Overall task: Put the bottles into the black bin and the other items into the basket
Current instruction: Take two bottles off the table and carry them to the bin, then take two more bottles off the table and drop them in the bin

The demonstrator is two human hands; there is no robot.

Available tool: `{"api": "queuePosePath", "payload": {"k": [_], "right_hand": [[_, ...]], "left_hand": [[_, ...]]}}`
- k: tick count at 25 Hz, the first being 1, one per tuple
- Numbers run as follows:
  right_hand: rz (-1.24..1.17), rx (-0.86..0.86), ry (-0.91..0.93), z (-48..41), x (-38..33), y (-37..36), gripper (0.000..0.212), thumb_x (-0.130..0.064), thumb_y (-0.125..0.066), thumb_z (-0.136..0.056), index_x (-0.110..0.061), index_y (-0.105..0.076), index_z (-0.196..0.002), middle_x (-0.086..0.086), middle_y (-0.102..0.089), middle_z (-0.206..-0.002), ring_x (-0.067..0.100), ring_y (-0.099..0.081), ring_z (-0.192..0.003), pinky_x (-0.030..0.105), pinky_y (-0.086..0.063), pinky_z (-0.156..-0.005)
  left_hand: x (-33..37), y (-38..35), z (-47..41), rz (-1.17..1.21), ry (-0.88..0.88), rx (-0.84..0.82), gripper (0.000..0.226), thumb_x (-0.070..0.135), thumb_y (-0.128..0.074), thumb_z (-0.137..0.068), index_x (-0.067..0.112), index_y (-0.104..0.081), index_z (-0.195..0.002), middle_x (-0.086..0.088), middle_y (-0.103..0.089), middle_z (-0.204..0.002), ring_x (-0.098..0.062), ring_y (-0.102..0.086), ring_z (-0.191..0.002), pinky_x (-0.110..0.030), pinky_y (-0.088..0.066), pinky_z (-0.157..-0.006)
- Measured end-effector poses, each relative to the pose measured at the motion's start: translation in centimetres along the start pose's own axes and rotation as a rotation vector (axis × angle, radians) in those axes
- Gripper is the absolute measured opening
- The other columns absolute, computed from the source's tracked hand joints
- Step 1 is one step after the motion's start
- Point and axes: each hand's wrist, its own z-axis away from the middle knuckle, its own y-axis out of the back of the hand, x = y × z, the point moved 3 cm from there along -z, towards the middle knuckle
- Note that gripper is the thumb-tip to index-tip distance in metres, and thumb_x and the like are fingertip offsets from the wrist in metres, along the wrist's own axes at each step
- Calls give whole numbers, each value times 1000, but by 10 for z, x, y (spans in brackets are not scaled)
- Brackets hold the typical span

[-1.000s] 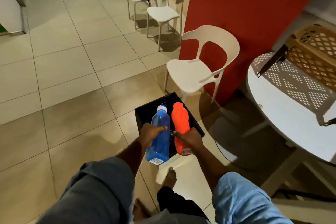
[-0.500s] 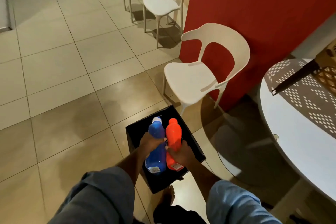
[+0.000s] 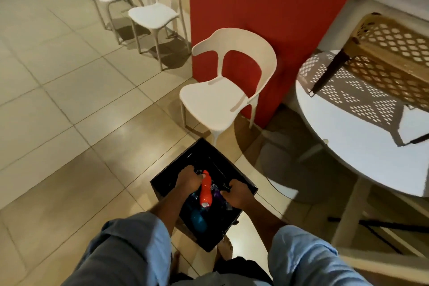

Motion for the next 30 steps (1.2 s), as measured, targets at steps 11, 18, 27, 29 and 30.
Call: {"api": "queuePosePath", "payload": {"k": [11,18,27,29,30], "right_hand": [[-172,458,-99,124,7,-24,46,-27,-62,-88,-10,-52,-129,13,-60,-127,31,-57,-117,38,-50,-95],[-204,689,-326,209,76,-38,60,-48,-56,-91,-7,-43,-134,12,-47,-138,29,-45,-127,41,-43,-102],[-358,897,-558,355,214,-87,57,-46,-56,-91,-12,-44,-135,9,-46,-138,29,-48,-126,43,-44,-102],[-384,914,-577,396,254,-103,51,-46,-56,-91,-14,-47,-130,8,-49,-133,29,-49,-123,44,-45,-99],[-394,918,-592,416,276,-111,50,-47,-55,-91,-14,-47,-129,8,-49,-133,30,-49,-123,44,-44,-99]], "left_hand": [[44,-16,76,-269,-503,-187,54,27,-60,-94,-1,-45,-137,-20,-51,-139,-34,-49,-128,-37,-41,-105],[61,-91,156,-402,-747,-330,45,24,-63,-92,5,-52,-131,-15,-58,-134,-32,-54,-123,-39,-44,-103],[58,-239,311,-571,-985,-514,54,26,-63,-92,2,-47,-137,-18,-53,-138,-33,-48,-131,-35,-40,-104],[54,-275,354,-570,-1002,-534,52,26,-63,-91,2,-49,-136,-18,-55,-136,-33,-51,-127,-36,-42,-101],[54,-294,375,-571,-1019,-546,48,26,-63,-92,2,-52,-131,-18,-58,-132,-33,-54,-123,-36,-44,-97]]}}
